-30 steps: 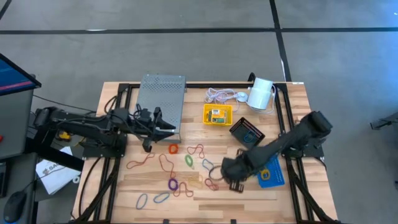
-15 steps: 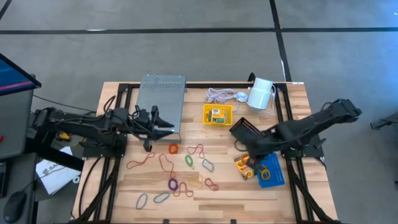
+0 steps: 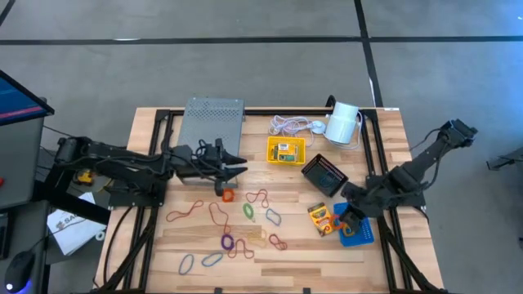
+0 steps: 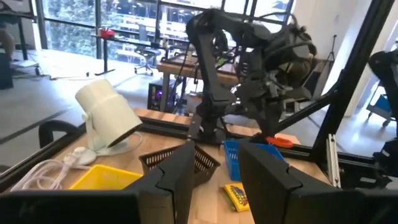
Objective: Pick & Place Office Desk Supplies
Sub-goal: Put the orange spring keychain into the blue bin
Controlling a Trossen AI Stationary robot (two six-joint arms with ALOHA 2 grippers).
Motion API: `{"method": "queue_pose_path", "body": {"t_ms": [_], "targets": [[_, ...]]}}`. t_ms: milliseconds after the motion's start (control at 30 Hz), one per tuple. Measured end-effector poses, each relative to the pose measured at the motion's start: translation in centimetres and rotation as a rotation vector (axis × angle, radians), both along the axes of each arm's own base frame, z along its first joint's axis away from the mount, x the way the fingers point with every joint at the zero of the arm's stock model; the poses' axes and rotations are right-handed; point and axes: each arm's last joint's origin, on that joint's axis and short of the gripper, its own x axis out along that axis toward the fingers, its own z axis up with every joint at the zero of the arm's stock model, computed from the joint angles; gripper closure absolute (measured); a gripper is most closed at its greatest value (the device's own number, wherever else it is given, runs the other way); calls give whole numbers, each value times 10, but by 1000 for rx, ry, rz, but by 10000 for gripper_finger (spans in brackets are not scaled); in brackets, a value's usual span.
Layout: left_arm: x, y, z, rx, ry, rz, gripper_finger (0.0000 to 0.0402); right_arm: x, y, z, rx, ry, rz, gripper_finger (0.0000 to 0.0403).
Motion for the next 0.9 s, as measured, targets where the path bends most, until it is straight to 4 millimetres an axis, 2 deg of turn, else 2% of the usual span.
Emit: {"method": "queue_pose_path", "body": {"t_ms": [133,267,667,900], "targets": [[0,5,2,-2,-13,-6,282,-15,0,-18,-3,87,-36,403],[-3,8,5,-16,-29,1,282,-21,3,-24,-16,146,-49,403],[-2,13,3,-17,-18,5,282,-10,2,-45,-112,336,-47,403],[-2,13,3,-17,-11,5,282,-8,-3,-48,-125,401,-40,403]]}}
